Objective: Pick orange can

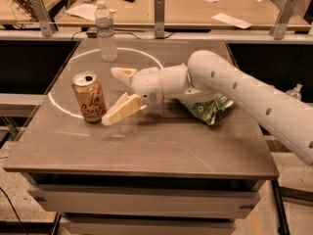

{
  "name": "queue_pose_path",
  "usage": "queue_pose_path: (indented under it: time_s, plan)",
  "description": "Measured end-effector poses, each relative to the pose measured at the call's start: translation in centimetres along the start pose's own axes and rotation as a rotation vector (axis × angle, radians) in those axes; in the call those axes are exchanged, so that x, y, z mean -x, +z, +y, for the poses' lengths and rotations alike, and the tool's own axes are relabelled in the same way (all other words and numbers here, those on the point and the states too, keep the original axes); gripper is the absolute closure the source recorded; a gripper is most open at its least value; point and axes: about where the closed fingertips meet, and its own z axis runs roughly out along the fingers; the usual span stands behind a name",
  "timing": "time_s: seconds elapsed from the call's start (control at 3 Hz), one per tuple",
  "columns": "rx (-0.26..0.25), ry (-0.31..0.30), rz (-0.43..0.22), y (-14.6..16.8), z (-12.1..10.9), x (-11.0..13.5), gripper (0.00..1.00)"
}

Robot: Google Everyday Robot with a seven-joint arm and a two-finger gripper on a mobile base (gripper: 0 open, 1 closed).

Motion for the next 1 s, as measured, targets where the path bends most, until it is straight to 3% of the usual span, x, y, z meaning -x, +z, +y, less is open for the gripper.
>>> queue_pose_path:
  time_s: [0.67,1.0]
  plan:
    - [0.195,-0.046,-0.055,3.3,1.6,1.7,0.00]
    - [0.288,-0.039,-0.058,5.0,2.7,0.9,0.18]
